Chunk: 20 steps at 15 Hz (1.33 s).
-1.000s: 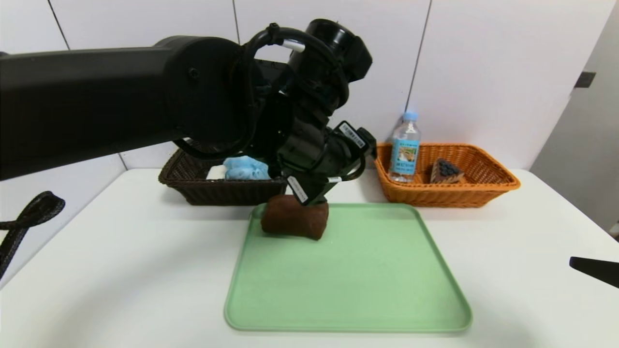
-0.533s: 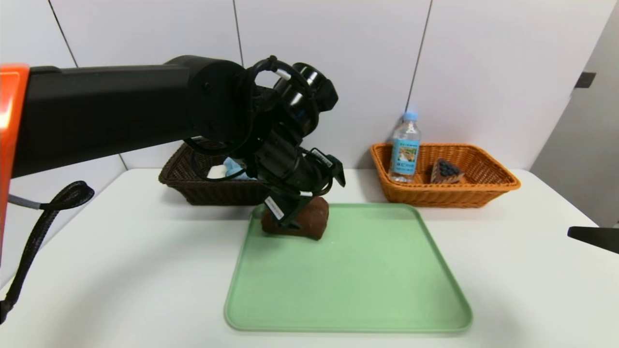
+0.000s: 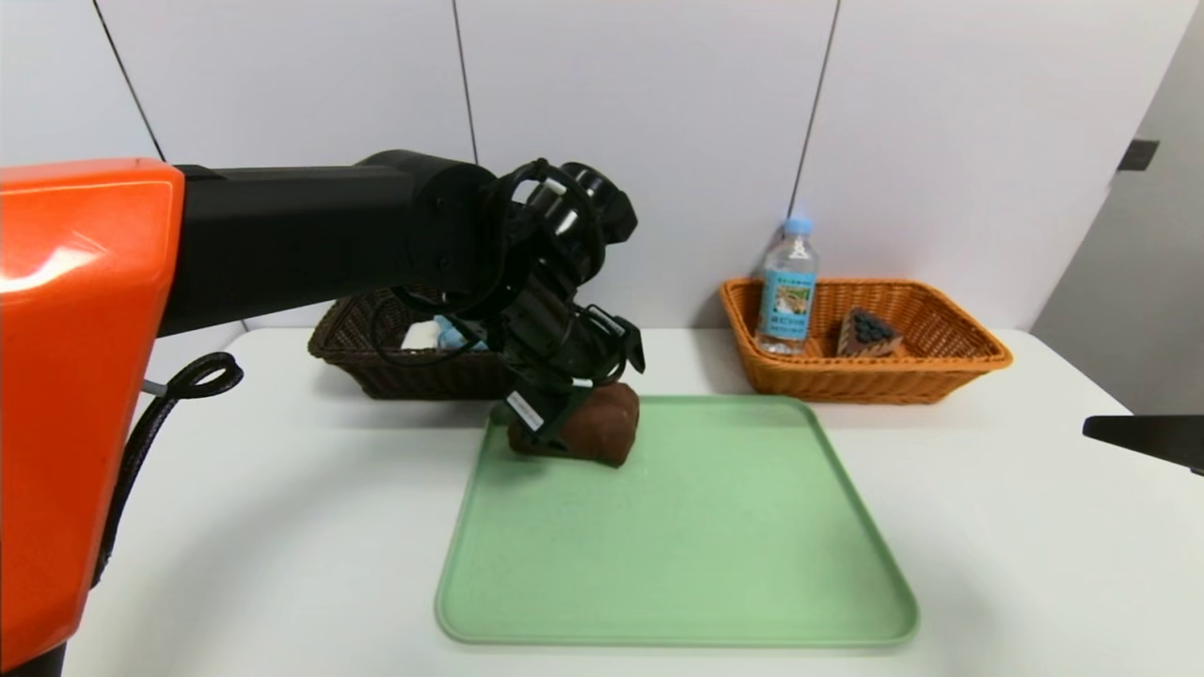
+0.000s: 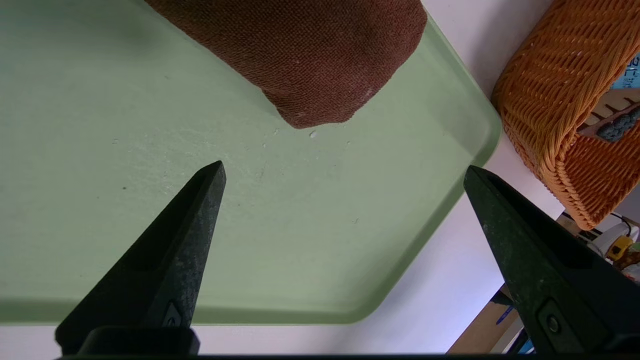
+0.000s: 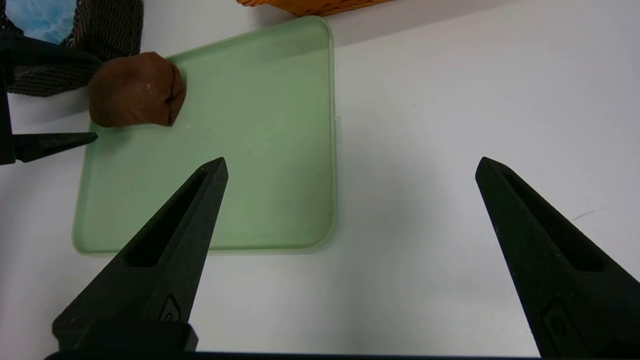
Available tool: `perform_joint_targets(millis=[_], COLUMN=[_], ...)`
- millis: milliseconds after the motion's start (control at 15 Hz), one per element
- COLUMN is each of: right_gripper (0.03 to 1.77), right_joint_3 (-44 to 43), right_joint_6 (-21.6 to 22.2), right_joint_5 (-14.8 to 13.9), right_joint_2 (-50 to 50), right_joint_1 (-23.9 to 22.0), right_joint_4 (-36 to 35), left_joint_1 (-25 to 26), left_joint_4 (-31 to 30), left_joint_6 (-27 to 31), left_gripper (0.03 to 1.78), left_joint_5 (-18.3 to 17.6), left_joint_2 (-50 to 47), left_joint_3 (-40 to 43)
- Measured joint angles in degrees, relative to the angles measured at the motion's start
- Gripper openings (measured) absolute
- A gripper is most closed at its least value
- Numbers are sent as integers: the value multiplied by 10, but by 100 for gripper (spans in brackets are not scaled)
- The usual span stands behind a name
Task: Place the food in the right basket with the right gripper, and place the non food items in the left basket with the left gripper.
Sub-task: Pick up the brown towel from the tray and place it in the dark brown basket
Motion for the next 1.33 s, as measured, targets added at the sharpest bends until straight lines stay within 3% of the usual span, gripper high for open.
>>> perform_joint_targets(millis=[733, 1333], right_gripper=[171, 171], right_joint_3=[-16, -11], right_joint_6=[2, 2], right_joint_5=[0, 0], right_joint_2=[13, 12], right_joint_1=[3, 4], right_joint_4=[0, 1], left_joint_1=[18, 18], left_joint_4=[-11, -23], left_joint_6=[-2, 22], left_gripper=[169, 169], left_joint_5=[6, 43], left_joint_2=[32, 56], left_joint_3=[0, 0])
